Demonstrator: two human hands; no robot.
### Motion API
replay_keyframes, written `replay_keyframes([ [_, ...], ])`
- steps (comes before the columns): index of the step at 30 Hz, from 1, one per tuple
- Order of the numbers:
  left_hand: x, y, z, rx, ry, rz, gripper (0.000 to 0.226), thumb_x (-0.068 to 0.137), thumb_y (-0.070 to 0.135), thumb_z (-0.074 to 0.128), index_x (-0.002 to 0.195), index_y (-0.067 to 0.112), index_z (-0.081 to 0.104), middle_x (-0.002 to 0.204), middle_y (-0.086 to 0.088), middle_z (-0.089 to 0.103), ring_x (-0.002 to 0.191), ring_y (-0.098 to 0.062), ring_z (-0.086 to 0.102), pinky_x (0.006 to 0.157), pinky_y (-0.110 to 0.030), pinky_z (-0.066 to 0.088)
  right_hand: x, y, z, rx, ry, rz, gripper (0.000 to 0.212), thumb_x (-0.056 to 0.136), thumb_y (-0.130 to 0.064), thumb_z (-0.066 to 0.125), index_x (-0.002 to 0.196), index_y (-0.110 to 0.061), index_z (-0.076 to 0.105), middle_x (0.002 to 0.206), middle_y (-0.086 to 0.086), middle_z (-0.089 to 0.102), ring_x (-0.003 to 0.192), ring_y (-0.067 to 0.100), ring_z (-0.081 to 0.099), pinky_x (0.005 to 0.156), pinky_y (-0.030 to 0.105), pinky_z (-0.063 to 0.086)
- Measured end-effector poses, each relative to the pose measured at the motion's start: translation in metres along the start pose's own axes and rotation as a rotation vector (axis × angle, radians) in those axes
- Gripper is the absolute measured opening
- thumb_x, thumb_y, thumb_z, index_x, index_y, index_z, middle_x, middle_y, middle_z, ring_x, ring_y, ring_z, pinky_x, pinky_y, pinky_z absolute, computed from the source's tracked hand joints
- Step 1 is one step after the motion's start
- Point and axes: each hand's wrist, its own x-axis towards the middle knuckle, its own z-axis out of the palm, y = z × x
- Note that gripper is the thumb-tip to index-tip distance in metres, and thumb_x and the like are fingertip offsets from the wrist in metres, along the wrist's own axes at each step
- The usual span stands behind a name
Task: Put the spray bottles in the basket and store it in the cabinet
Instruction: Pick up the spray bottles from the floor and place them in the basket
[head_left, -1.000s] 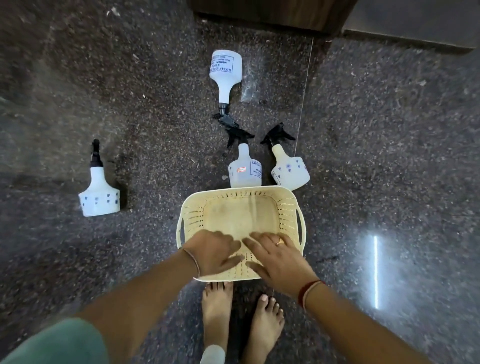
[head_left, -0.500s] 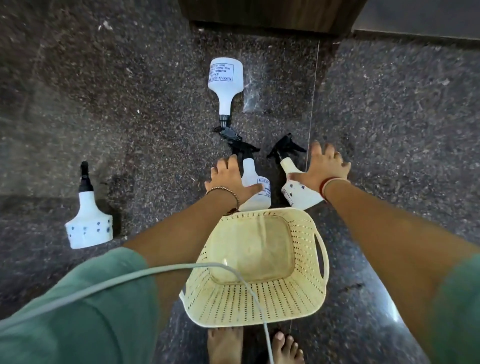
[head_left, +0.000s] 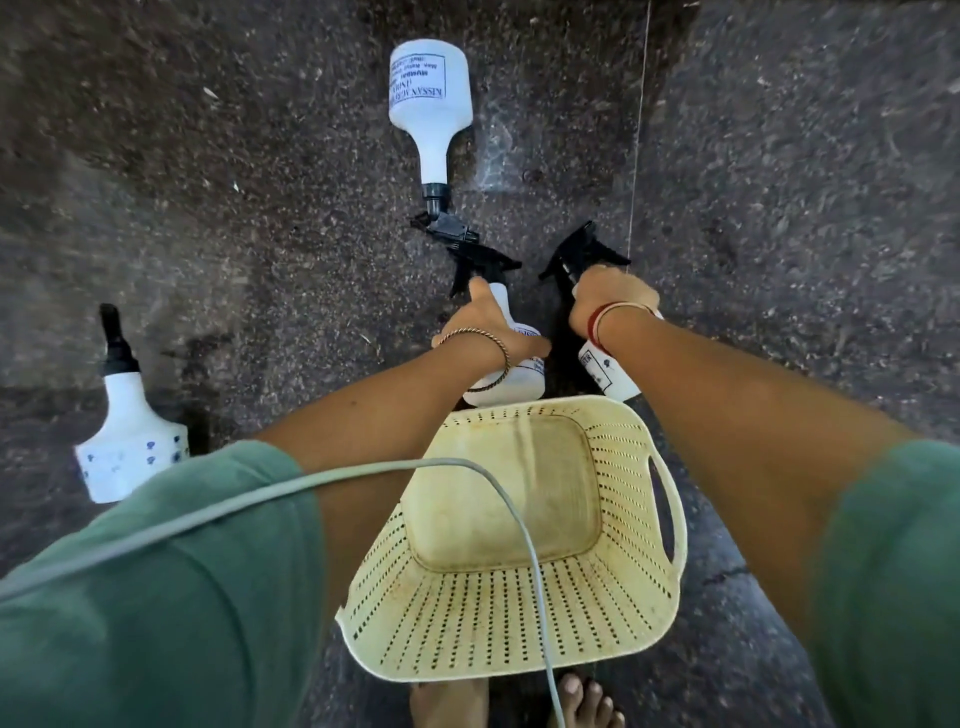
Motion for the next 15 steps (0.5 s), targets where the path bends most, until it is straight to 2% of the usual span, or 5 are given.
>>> replay_keyframes([
  [2, 0.001, 0.003, -0.001, -0.051, -0.013, -0.139, 0.112, 0.051, 0.052, 0.077, 0.135, 0.012, 0.015, 0.097, -0.010, 0.052, 0.095, -0.032, 0.056, 0.082, -0.043, 0.047, -0.006, 0.006, -0.002, 0.059, 0.035, -0.009, 0.041, 0.088, -0.012, 0.052, 0.126, -0.002, 0.043, 0.127, 0.019, 0.057, 0.118, 0.039, 0.053, 0.096, 0.045, 0.041],
  [5, 0.003, 0.004, 0.004, -0.036, -0.002, -0.255, 0.118, 0.045, 0.058, 0.078, 0.136, 0.007, 0.023, 0.127, -0.012, 0.051, 0.115, -0.035, 0.052, 0.096, -0.045, 0.046, -0.020, 0.022, -0.005, 0.107, 0.118, -0.097, 0.034, 0.091, -0.014, 0.048, 0.121, 0.000, 0.038, 0.119, 0.022, 0.060, 0.110, 0.042, 0.056, 0.087, 0.045, 0.043],
  [7, 0.003, 0.002, 0.009, -0.039, 0.022, -0.234, 0.105, 0.048, 0.060, 0.075, 0.130, 0.008, 0.035, 0.126, -0.010, 0.053, 0.112, -0.033, 0.054, 0.096, -0.045, 0.046, -0.031, 0.035, -0.006, 0.130, 0.198, -0.163, 0.032, 0.092, -0.016, 0.049, 0.117, 0.000, 0.038, 0.112, 0.022, 0.061, 0.102, 0.042, 0.059, 0.077, 0.043, 0.044],
  [10, 0.005, -0.001, 0.011, -0.217, 0.158, -0.186, 0.058, 0.076, 0.043, 0.063, 0.118, 0.007, 0.047, 0.119, -0.015, 0.060, 0.104, -0.034, 0.057, 0.086, -0.037, 0.045, -0.042, 0.052, -0.007, 0.196, 0.311, -0.237, 0.031, 0.091, -0.018, 0.052, 0.113, -0.001, 0.038, 0.102, 0.023, 0.063, 0.092, 0.041, 0.061, 0.069, 0.042, 0.045],
  [15, -0.015, -0.002, 0.015, -0.184, 0.243, 0.037, 0.046, 0.093, 0.035, 0.049, 0.121, 0.001, 0.037, 0.115, -0.024, 0.060, 0.104, -0.041, 0.057, 0.075, -0.038, 0.040, -0.064, 0.059, -0.015, 0.381, 0.459, -0.279, 0.027, 0.091, -0.019, 0.053, 0.108, -0.002, 0.039, 0.095, 0.022, 0.063, 0.086, 0.041, 0.060, 0.065, 0.038, 0.042],
])
